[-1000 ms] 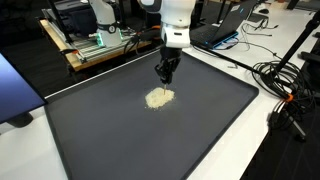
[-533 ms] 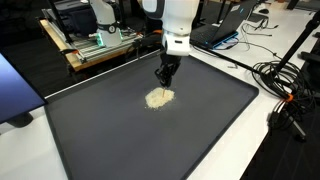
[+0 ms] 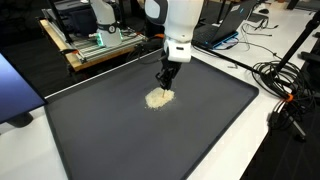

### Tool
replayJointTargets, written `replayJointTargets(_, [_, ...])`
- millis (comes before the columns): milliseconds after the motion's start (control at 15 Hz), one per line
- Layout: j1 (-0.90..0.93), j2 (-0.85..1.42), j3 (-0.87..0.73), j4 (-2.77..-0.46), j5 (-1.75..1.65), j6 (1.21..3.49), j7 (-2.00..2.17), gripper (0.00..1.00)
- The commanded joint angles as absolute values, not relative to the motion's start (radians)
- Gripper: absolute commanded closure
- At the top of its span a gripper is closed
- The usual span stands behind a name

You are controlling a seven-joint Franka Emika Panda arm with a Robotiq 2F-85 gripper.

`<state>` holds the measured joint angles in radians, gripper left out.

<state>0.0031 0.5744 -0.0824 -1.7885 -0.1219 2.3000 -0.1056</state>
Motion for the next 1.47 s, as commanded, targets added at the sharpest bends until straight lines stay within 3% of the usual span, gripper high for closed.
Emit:
replayJointTargets(0, [-0.005, 0.622, -0.072, -1.746, -0.139, 2.26, -0.09, 0.97])
replayJointTargets(1400, [-0.005, 0.569, -0.079, -1.767, -0.147, 2.228, -0.089, 0.97])
